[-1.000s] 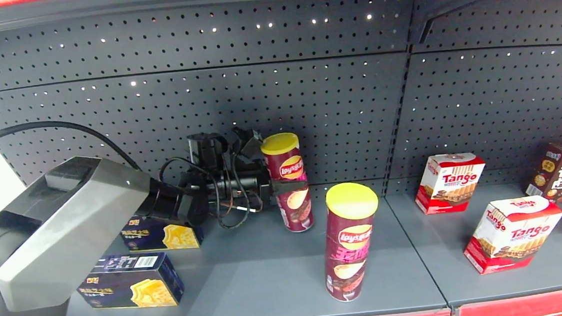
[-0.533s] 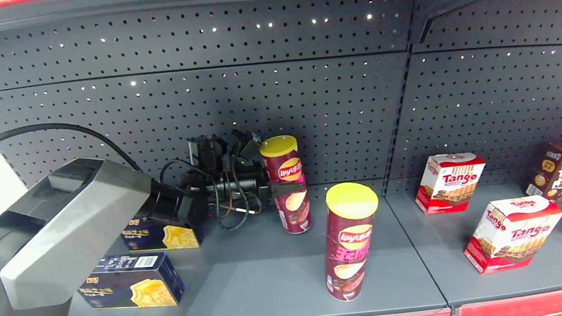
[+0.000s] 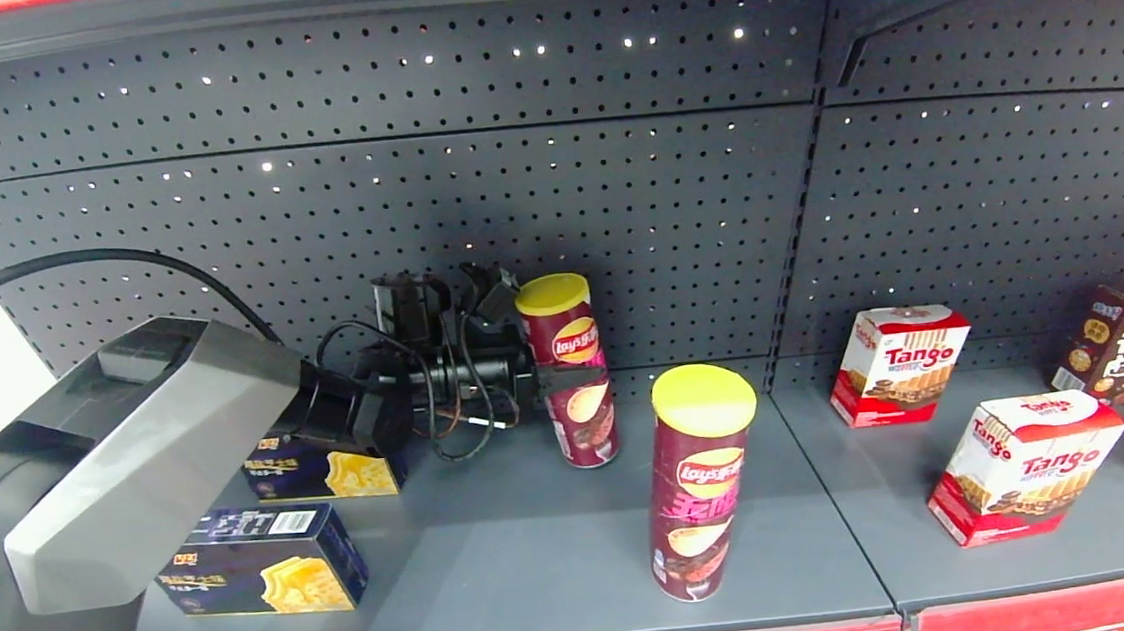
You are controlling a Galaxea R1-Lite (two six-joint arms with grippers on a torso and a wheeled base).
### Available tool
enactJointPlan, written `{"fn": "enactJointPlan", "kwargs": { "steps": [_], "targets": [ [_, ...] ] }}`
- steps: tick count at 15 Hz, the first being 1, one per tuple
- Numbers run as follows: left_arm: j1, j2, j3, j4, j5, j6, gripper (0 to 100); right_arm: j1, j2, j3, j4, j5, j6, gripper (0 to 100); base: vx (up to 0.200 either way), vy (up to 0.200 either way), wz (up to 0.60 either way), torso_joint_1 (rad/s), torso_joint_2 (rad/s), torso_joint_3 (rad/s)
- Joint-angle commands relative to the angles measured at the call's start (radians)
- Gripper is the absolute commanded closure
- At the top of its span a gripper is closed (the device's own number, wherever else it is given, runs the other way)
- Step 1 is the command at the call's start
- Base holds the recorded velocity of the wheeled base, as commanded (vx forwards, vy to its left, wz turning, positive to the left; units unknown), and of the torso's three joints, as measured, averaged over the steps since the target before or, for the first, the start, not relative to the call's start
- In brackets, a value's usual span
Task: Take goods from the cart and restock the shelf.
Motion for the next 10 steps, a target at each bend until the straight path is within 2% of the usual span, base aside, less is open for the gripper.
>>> {"fn": "enactJointPlan", "kwargs": {
  "steps": [1,3,7,8,10],
  "targets": [
    [0.001,0.006,-0.001,-0.001,0.0,0.001,100,0.0,0.002,0.0,0.0,0.0,0.0,0,0.0,0.0,0.0,0.0,0.0,0.0],
    [0.001,0.017,0.0,0.004,0.0,0.043,100,0.0,0.002,0.0,0.0,0.0,0.0,0,0.0,0.0,0.0,0.0,0.0,0.0],
    [-0.004,0.021,0.008,0.029,0.0,0.063,100,0.0,0.002,0.0,0.0,0.0,0.0,0,0.0,0.0,0.0,0.0,0.0,0.0],
    [-0.004,0.021,0.009,0.038,0.0,0.084,100,0.0,0.002,0.0,0.0,0.0,0.0,0,0.0,0.0,0.0,0.0,0.0,0.0],
    [-0.005,0.021,0.009,0.046,0.0,0.098,100,0.0,0.002,0.0,0.0,0.0,0.0,0,0.0,0.0,0.0,0.0,0.0,0.0]
  ]
}}
